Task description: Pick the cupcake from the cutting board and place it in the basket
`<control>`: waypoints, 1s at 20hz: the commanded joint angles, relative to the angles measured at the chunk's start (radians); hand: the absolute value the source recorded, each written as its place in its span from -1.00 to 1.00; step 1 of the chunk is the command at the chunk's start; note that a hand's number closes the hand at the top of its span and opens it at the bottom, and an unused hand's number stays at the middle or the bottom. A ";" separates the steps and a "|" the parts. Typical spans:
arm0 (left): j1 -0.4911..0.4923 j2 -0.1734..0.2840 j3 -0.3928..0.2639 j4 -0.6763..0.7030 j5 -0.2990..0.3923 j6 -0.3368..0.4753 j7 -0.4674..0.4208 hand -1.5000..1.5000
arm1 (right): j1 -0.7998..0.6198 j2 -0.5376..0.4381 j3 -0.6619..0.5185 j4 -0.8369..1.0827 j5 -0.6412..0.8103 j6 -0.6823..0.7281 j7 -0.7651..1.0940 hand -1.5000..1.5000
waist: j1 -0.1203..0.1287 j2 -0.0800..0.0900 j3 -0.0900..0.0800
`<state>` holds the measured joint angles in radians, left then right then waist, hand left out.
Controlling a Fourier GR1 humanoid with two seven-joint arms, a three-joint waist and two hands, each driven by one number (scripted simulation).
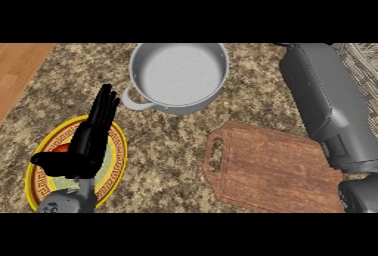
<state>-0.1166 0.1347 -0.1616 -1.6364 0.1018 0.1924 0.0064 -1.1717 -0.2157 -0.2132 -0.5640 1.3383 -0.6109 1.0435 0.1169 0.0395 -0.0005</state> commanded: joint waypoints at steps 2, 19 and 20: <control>0.021 -0.004 0.001 0.010 -0.003 0.002 -0.005 0.00 | -0.086 0.002 -0.040 0.094 0.090 -0.094 0.222 1.00 | -0.024 -0.009 -0.001; 0.045 0.018 0.049 -0.046 -0.002 0.019 0.040 0.00 | -0.069 -0.088 -0.119 0.237 0.226 -0.062 0.301 1.00 | -0.078 -0.028 0.001; 0.076 0.032 0.075 -0.074 0.032 -0.001 0.028 0.00 | -0.018 -0.127 -0.143 0.228 0.202 -0.104 0.234 1.00 | -0.080 -0.029 0.001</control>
<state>-0.0594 0.1513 -0.1133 -1.6715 0.1101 0.2001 0.0187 -1.2264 -0.3221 -0.3354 -0.3291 1.5364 -0.6356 1.1404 0.0462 0.0149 -0.0003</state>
